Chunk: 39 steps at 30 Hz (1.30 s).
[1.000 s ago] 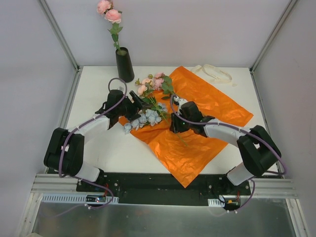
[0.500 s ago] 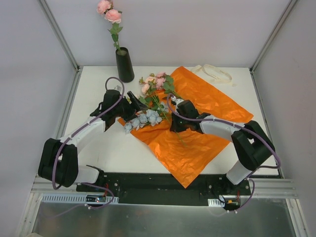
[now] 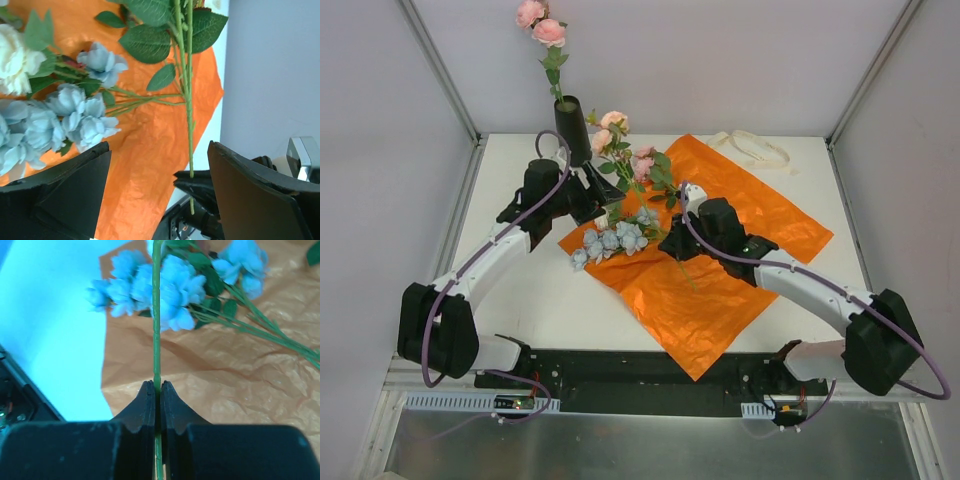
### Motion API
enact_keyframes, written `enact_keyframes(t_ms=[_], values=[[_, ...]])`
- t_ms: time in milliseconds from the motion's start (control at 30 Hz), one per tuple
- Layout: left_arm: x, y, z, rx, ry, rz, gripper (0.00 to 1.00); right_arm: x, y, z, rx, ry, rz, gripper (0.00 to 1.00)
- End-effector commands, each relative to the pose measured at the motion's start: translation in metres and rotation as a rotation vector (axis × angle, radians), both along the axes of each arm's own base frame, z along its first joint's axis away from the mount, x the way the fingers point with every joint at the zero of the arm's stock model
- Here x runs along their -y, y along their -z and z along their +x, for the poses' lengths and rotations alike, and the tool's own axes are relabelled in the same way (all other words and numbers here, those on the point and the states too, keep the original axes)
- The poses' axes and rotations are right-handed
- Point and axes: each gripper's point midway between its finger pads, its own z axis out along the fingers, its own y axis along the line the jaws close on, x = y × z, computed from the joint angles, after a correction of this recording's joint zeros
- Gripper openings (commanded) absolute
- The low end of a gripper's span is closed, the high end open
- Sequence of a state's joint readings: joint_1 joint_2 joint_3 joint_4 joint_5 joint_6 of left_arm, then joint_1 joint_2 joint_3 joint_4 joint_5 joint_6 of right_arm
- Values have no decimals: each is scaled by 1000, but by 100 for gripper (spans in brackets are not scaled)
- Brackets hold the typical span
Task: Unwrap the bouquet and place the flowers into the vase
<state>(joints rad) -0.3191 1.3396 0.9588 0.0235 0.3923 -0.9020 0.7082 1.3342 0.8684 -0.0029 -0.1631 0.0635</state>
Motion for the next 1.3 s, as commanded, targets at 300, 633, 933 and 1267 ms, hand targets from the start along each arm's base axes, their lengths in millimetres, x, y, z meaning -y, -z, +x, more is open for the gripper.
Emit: enact_keyframes(t_ms=[300, 633, 933, 1267], values=[[21, -38, 13, 109, 87, -134, 50, -44, -48, -48, 103, -152, 147, 0], [9, -53, 16, 218, 45, -67, 0, -33, -36, -33, 104, -36, 71, 22], [-27, -105, 48, 534, -48, 238, 0, -8, -59, -17, 197, 93, 41, 98], [-103, -226, 114, 946, -354, 593, 0, 18, -89, -7, 325, 182, 33, 99]])
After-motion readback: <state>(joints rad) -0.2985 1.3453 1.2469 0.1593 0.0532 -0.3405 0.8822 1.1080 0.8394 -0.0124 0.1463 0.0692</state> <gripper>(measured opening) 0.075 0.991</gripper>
